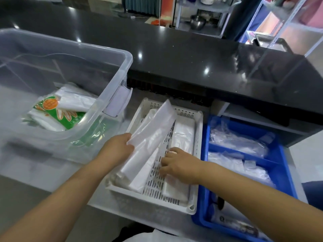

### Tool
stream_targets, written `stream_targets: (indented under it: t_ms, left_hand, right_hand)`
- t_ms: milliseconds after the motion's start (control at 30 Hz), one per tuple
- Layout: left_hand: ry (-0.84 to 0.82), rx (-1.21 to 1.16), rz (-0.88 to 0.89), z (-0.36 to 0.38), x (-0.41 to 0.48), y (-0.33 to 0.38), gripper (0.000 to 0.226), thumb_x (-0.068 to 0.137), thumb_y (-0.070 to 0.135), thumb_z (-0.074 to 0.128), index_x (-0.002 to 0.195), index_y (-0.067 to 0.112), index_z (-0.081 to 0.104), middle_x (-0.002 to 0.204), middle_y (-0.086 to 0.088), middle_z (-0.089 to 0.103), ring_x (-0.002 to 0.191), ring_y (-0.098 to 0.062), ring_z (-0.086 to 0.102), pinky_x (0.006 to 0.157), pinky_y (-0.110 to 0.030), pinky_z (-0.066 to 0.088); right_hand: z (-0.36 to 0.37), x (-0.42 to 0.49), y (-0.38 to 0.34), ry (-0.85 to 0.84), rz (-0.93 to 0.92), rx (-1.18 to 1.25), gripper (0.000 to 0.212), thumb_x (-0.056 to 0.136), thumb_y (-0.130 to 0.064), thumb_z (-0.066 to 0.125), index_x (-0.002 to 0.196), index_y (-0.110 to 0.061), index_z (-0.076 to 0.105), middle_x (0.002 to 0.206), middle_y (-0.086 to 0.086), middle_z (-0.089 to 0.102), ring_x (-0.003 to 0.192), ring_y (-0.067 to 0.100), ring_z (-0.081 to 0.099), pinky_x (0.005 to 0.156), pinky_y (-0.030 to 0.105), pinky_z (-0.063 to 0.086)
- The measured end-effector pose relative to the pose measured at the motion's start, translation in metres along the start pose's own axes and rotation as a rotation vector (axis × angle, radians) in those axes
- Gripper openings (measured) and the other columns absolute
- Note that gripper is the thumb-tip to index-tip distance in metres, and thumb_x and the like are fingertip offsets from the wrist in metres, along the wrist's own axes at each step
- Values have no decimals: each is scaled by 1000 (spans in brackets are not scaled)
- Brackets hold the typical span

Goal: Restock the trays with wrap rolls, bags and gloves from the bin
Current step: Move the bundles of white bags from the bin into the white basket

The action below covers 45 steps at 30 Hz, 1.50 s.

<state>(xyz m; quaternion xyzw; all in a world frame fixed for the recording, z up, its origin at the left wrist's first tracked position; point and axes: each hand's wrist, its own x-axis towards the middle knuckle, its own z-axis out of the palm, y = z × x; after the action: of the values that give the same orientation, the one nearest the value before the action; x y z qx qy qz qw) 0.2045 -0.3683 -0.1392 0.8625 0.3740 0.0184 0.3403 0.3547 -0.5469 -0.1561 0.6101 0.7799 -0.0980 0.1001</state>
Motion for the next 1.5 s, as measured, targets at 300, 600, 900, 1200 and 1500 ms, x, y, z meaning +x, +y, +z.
stream_targets:
  t_ms: [300, 600, 900, 1200, 1500]
  left_hand:
    - [-34, -170, -23, 3, -1, -3, 12, 80, 9, 55, 88, 14, 62, 79, -7, 64, 71, -21, 60, 60, -27, 43]
    - [-81, -544, -6, 6, -12, 11, 21, 80, 7, 57, 81, 26, 66, 71, 3, 70, 59, -11, 63, 54, -22, 46]
    - [-330, -560, -129, 68, -32, 33, 21, 86, 20, 55, 106, 26, 59, 95, 4, 69, 84, -16, 66, 68, -30, 53]
    - [-196, -204, -59, 62, -27, 31, 6, 86, 19, 49, 83, 24, 48, 80, 5, 55, 70, -11, 55, 51, -23, 37]
    - [59, 347, 37, 40, -17, 17, 42, 88, 18, 50, 129, 13, 40, 120, -9, 49, 106, -27, 49, 77, -34, 41]
  right_hand:
    - [-15, 7, -7, 4, -66, -69, 39, 80, -11, 67, 117, -14, 55, 105, 6, 56, 96, 25, 46, 97, 45, 36]
    - [-19, -5, -19, 443, 65, 102, 22, 70, 1, 72, 87, -12, 70, 88, 5, 69, 83, 23, 59, 74, 33, 51]
    - [-26, -52, 10, 696, 534, 201, 18, 71, 8, 69, 72, -10, 69, 72, 2, 66, 69, 22, 57, 55, 23, 39]
    - [-8, -16, 7, 336, 629, 214, 39, 86, -9, 50, 124, -16, 52, 120, 4, 53, 104, 25, 49, 81, 34, 45]
    - [10, 0, 10, 227, 623, 253, 55, 89, -37, 51, 139, -24, 31, 149, 10, 25, 133, 30, 24, 102, 45, 35]
